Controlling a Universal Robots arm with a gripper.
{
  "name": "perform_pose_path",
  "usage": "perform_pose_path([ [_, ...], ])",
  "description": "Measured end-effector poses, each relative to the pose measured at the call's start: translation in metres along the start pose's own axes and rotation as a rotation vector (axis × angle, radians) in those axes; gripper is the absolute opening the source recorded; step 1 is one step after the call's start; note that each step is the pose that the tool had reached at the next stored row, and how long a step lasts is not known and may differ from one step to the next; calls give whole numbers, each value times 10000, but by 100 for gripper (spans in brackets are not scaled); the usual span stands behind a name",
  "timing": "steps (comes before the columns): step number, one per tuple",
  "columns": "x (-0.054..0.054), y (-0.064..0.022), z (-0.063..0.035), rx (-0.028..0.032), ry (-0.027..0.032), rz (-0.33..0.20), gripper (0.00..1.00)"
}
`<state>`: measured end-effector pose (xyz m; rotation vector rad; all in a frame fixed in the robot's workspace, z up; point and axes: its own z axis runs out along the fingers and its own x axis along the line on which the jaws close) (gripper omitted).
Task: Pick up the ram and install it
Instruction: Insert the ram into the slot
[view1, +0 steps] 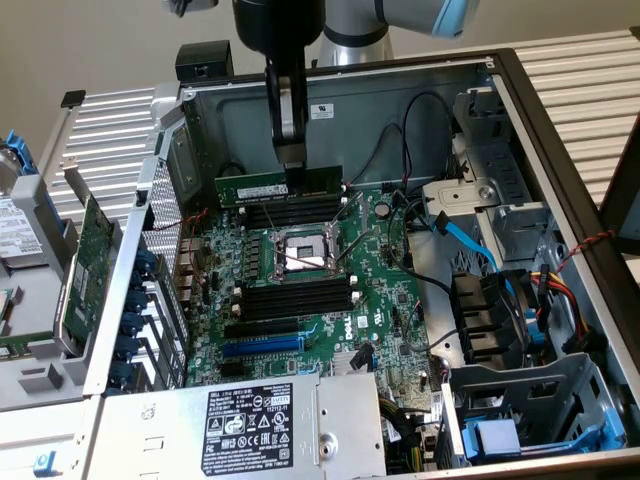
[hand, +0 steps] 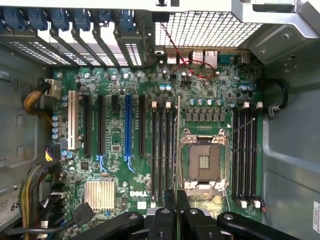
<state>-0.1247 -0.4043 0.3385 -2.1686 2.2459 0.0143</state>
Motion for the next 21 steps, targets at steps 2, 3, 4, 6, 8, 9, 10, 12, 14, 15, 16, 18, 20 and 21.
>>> perform_pose_path([
  [2, 0, 0, 7, 3, 103, -1, 13],
  [3, 1, 0, 13, 5, 136, -1, 13],
  [4, 1, 0, 25, 6, 154, -3, 13],
  [6, 1, 0, 49, 5, 159, -2, 13],
  [8, 2, 1, 74, 5, 159, -2, 13],
  [9, 2, 1, 84, 5, 159, -1, 13],
  [10, 2, 1, 94, 6, 158, -1, 13],
  [12, 2, -2, 110, 6, 155, 0, 13],
  [14, 2, -9, 124, 4, 143, 0, 13],
  [15, 2, -11, 131, 5, 135, -1, 13],
  [16, 2, -14, 138, 4, 129, 0, 13],
  [18, 3, -15, 151, 4, 116, 1, 13],
  [20, 3, -16, 163, 4, 114, -1, 13],
  [21, 3, -16, 169, 4, 113, -1, 13],
])
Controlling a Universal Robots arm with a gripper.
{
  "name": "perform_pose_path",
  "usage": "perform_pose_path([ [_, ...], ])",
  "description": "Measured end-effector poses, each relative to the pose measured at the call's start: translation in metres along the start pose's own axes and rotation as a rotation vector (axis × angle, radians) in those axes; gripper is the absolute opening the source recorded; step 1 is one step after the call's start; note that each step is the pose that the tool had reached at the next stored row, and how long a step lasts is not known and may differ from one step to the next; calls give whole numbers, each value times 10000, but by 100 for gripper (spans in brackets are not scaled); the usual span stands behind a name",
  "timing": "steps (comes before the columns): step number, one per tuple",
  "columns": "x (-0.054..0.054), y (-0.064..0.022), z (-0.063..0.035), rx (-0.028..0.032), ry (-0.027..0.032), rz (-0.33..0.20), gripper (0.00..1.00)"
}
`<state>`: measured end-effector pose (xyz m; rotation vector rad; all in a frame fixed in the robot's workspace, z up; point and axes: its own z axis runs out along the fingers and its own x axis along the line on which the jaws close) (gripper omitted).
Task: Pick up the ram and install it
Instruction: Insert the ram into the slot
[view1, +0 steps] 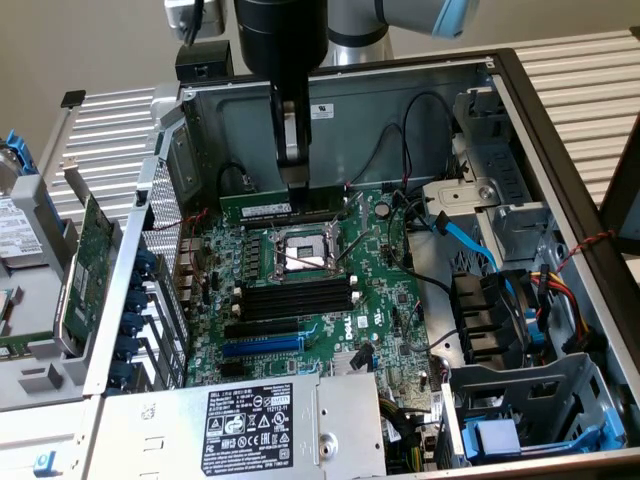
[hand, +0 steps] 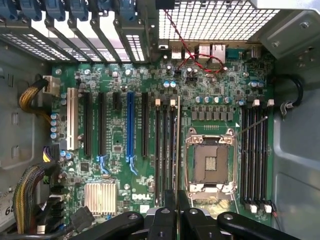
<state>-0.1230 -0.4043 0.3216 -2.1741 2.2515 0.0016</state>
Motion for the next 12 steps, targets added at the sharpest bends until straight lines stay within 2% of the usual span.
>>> perform_pose_path([
  [12, 0, -10, 93, -1, 1, 0, 13],
])
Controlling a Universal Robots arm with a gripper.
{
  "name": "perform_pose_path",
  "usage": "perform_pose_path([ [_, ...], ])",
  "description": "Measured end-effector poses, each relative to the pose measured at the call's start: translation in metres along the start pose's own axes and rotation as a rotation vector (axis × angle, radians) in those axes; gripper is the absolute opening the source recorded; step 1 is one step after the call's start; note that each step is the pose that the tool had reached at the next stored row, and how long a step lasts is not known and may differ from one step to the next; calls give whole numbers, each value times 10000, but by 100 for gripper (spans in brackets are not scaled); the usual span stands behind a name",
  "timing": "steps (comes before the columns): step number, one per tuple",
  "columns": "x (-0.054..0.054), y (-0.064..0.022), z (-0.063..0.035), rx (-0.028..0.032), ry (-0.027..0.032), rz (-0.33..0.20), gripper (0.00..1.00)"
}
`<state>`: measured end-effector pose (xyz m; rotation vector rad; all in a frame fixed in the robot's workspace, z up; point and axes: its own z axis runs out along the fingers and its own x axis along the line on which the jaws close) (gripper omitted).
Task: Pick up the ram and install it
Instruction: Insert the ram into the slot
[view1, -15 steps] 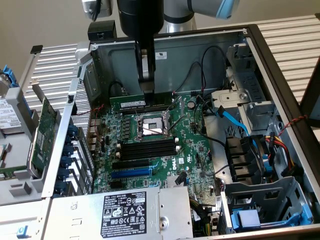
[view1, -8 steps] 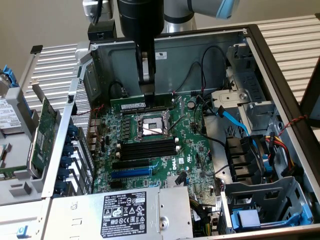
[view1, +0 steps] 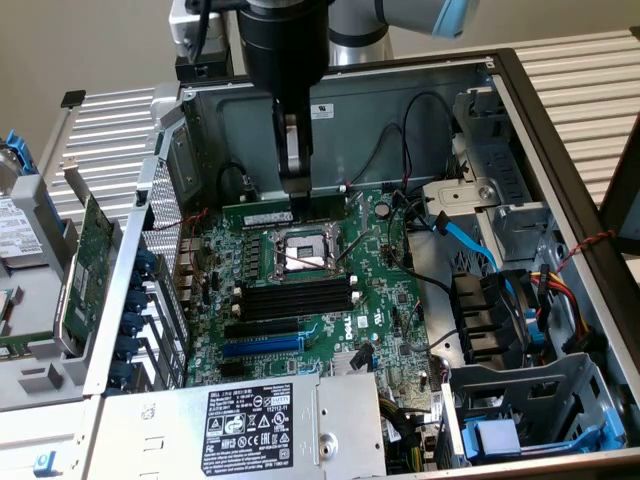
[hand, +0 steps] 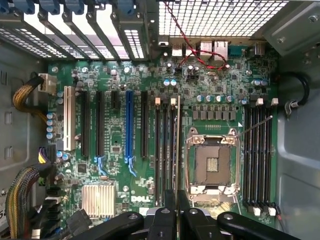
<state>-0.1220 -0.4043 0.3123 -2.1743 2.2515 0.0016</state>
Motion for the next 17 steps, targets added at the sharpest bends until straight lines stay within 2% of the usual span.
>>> perform_pose_path([
  [17, 1, -10, 183, 1, -3, 2, 13],
])
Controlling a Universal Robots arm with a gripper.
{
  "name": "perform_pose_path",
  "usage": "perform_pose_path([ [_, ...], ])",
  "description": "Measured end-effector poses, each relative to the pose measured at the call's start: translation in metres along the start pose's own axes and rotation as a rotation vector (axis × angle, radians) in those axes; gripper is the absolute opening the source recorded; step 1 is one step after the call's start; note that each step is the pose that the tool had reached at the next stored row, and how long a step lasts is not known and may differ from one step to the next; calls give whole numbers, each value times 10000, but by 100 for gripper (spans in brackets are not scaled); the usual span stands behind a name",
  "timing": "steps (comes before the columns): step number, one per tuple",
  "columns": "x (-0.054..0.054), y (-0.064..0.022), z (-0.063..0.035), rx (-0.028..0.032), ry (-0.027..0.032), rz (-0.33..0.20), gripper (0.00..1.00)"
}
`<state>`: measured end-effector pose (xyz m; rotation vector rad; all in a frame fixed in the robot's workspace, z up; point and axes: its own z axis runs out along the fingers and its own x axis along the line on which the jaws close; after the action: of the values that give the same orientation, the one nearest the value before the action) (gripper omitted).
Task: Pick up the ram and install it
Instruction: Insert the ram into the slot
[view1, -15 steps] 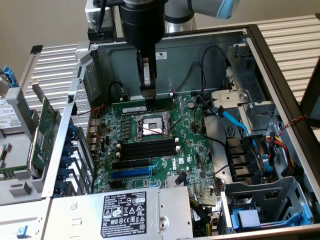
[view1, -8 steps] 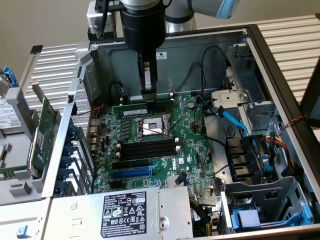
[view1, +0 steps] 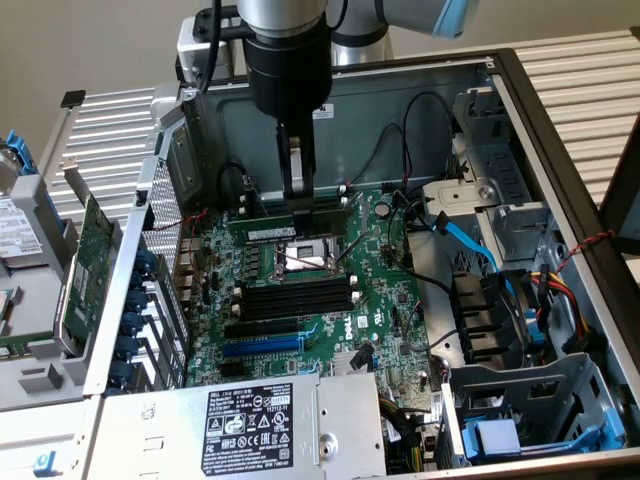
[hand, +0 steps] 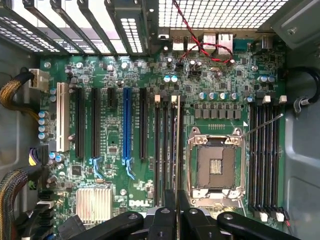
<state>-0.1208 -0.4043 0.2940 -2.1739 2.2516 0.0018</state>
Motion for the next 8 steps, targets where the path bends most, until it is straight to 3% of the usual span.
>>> perform_pose_path([
  [8, 5, 1, 48, -1, 3, 1, 13],
])
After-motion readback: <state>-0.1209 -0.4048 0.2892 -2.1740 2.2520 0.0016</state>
